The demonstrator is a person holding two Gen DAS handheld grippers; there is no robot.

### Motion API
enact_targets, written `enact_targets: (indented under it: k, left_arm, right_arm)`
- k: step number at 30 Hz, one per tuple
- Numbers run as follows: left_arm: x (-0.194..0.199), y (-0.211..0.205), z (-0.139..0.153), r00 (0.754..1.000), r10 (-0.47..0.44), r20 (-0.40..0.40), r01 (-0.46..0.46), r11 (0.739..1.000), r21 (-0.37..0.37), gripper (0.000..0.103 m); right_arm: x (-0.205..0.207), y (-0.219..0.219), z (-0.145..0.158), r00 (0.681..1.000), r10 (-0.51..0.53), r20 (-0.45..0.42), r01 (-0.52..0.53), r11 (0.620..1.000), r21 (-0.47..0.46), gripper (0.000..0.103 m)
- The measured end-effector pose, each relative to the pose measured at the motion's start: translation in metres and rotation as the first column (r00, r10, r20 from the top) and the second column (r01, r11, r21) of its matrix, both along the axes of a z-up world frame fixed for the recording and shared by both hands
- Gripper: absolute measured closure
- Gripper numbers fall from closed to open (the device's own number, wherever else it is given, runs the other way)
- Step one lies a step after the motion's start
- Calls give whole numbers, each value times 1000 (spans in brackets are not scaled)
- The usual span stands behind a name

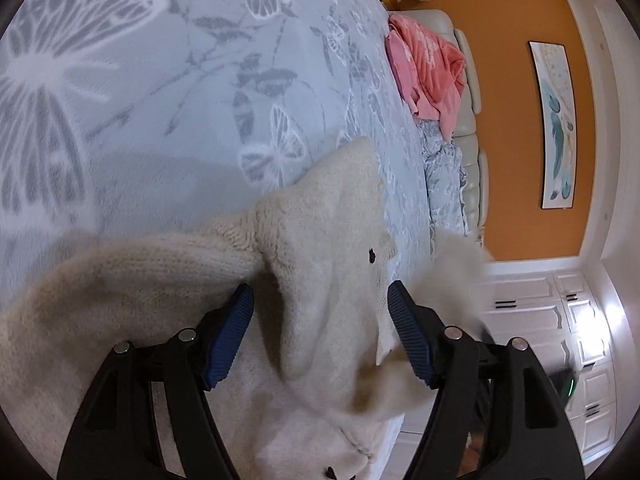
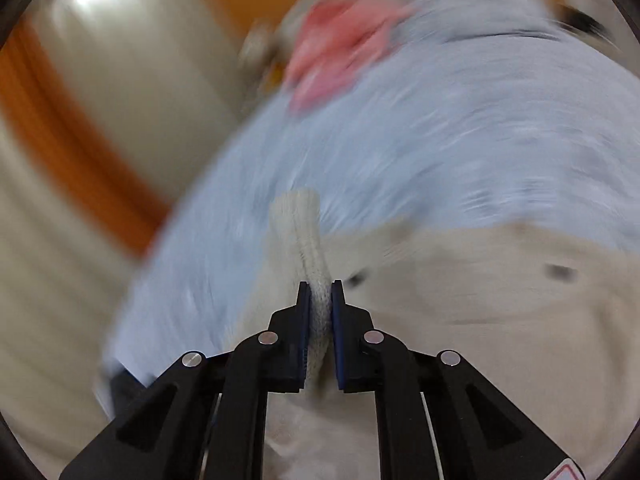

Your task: Fold small clothes

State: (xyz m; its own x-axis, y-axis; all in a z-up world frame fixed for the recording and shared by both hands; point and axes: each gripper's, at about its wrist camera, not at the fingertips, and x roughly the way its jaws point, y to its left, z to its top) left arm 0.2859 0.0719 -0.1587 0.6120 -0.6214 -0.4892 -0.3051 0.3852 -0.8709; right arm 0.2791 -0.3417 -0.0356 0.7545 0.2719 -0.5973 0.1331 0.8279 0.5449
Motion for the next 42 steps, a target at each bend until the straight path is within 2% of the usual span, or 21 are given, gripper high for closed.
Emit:
enact_targets:
  k: [3,6,10,12,13,16,17,18,19,21,23,25,27,30,32,34,35,37,39,40,42]
  left_arm:
    - [0,-3,0,1000,-2,11,2,1000,25,36]
    - [0,-7,4,1000,19,1,-19,998,55,36]
    - [4,-5,9,997,76,-31,-75,997,23,36]
    - [8,-4,14,995,98,-20,-97,995,21,36]
    - [11,-5,15,995,99,-19,-99,995,23,36]
    - [21,-11,9,994,94,-46,-94,996,4,42]
    - [24,-14,6,995,86,-55,-87,996,-16,48]
    - [28,-17,5,995,76,-57,-77,997,-24,64]
    - [29,-19,6,996,70,-50,-70,997,-14,86]
    - [33,-20,28,997,58,50,-61,996,62,98]
    - [30,-16,57,980,57,190,-78,991,108,98]
    - [28,-8,78,957,60,282,-102,985,136,98]
    - [31,-4,71,962,56,266,-93,987,131,97]
    - [35,-9,23,995,3,100,-20,985,173,97]
    - [29,-11,1,1000,1,29,-6,986,167,97]
    - [21,-9,-9,999,8,52,-16,988,152,95]
    - [20,-9,-8,997,-2,73,-10,987,159,95]
    - [22,-10,-7,996,-24,85,9,987,163,95]
    - [25,-8,-9,993,-46,111,28,987,158,95]
    - [24,-7,-10,990,-58,132,36,986,162,95]
    - [21,-11,-9,980,-86,178,50,979,197,95]
  right_arm:
    - [-53,-70,-44,979,-155,-134,154,988,-23,85]
    - [-79,-113,-99,944,-177,-278,214,971,108,85]
    - [-85,-130,-111,945,-170,-281,234,949,213,81]
    - [-75,-136,-110,951,-174,-256,241,936,257,35]
    - [-69,-137,-111,954,-170,-247,237,931,276,28]
    - [-44,-128,-121,948,-147,-281,226,934,276,32]
    - [-37,-123,-122,948,-137,-287,217,938,269,58]
    - [-27,-118,-125,945,-106,-310,194,944,268,90]
    - [-23,-115,-120,948,-108,-300,192,945,266,91]
    - [-24,-112,-86,982,-93,-164,134,955,263,93]
    - [-38,-112,-37,995,-98,17,91,962,258,93]
    - [-54,-116,-15,990,-110,92,89,974,210,94]
    - [-59,-123,-39,992,-126,-3,125,983,132,94]
    - [-62,-134,-113,954,-163,-251,184,981,63,94]
    - [-72,-136,-129,953,-169,-252,196,976,89,95]
    - [-75,-138,-124,949,-180,-260,219,967,130,93]
    - [-75,-137,-121,943,-193,-271,231,966,117,91]
    - [-74,-127,-96,918,-279,-282,282,959,-32,82]
    - [-78,-104,-54,931,-329,-160,298,935,-191,79]
    - [-75,-92,-37,949,-295,-106,270,941,-205,76]
    - [-37,-52,-12,992,-113,-59,101,979,-176,51]
